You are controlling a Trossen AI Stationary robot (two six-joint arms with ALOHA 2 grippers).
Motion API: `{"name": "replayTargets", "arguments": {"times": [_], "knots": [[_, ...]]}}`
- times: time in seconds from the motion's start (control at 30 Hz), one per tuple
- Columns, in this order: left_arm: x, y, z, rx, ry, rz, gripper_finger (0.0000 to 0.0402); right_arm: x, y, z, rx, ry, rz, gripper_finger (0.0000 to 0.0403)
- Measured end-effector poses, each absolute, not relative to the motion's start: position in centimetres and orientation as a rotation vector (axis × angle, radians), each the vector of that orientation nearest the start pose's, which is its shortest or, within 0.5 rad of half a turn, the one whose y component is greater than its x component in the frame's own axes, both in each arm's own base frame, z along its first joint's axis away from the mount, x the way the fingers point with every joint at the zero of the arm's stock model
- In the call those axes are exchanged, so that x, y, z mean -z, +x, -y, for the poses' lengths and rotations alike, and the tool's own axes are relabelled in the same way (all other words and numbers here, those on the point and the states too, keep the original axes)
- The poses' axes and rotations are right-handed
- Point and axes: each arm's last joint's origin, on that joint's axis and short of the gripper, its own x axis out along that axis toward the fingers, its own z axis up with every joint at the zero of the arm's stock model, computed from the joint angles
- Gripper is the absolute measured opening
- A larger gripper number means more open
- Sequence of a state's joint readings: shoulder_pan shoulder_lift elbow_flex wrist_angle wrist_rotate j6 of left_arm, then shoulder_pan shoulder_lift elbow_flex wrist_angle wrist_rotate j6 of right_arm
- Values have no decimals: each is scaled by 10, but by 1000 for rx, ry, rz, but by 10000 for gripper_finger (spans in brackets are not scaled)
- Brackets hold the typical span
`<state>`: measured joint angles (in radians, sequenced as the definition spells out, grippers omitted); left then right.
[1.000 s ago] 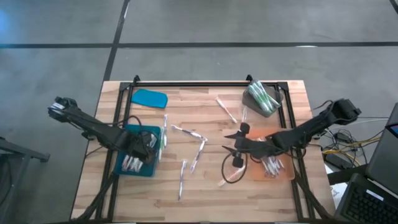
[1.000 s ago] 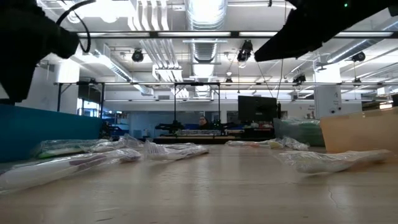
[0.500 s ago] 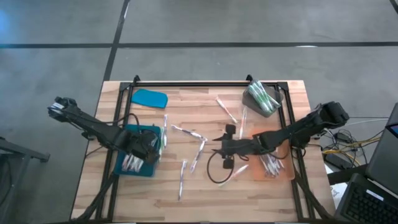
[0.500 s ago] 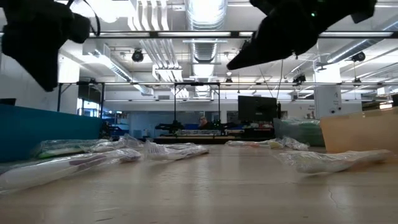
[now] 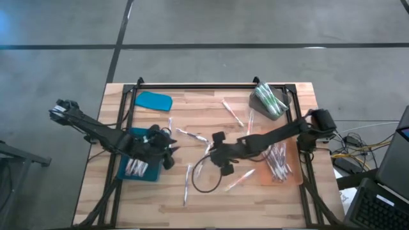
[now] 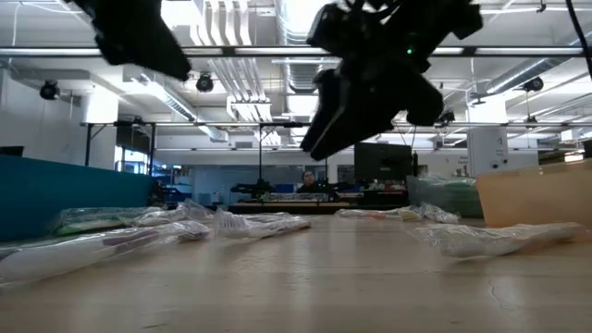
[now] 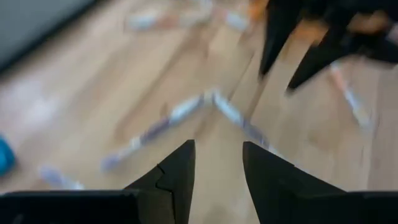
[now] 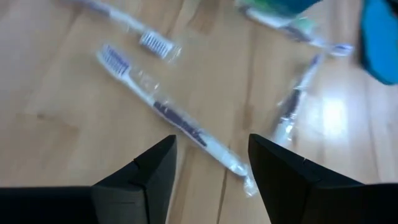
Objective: Pick & Place Toothbrushes
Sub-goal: Put the purple toothbrush into the orange bin
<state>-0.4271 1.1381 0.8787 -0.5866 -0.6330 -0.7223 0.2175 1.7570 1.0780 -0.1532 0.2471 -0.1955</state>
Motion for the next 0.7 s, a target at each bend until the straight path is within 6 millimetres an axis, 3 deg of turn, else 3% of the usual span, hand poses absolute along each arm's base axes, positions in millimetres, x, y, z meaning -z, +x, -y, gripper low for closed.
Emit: {"name": "replayTargets", "arguments": {"times": [0.13, 0.4, 0.53, 0.7], "knots": [[-280, 217, 77, -450, -164, -486, 140, -176, 374, -69, -106, -456, -919, 200], [-288, 221, 77, -504, -221, -370, 140, -152, 404, -53, -167, -548, -1190, 184], [-288, 221, 78, -495, -179, -376, 140, -142, 418, -48, -220, -548, -1246, 175], [-288, 221, 77, -494, -173, -378, 140, -145, 430, -50, -246, -575, -1251, 169]]}}
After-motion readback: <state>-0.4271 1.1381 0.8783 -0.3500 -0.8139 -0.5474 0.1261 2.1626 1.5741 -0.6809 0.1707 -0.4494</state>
